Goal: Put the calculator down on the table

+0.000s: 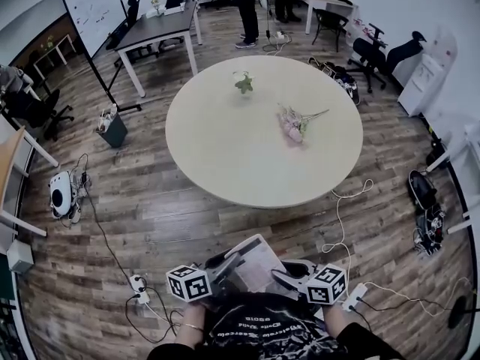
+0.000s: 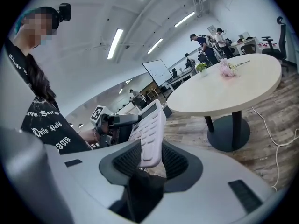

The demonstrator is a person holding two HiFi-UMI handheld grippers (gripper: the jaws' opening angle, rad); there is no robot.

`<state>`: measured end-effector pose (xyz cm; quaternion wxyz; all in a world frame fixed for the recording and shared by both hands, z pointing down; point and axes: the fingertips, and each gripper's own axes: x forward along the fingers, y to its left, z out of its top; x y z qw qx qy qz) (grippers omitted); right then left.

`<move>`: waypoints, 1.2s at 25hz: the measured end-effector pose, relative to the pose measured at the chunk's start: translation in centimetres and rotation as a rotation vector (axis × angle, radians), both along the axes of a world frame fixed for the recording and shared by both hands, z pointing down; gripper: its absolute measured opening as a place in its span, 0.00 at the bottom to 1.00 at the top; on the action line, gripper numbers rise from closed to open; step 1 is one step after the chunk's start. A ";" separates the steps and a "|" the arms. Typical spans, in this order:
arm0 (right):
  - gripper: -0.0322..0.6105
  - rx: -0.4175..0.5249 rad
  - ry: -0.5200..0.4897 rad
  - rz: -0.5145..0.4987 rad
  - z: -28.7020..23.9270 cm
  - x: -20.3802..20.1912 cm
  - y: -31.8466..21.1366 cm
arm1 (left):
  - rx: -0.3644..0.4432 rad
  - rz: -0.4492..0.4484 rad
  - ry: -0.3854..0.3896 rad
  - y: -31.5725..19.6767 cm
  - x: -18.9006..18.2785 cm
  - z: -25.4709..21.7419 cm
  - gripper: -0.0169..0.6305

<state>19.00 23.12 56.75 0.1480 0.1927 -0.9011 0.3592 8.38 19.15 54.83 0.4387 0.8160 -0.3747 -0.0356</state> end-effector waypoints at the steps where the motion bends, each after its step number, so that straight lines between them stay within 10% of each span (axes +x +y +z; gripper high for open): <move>1: 0.28 -0.002 -0.001 0.003 0.0 0.1 -0.3 | -0.002 0.000 0.000 -0.3 0.1 0.0 0.18; 15: 0.28 -0.033 0.011 0.112 1.3 -0.9 -7.7 | -0.031 0.052 -0.002 -8.6 -0.7 1.6 0.18; 30: 0.28 -0.057 0.065 0.165 1.5 -10.0 -24.6 | -0.040 0.133 -0.002 -26.3 -9.4 1.9 0.18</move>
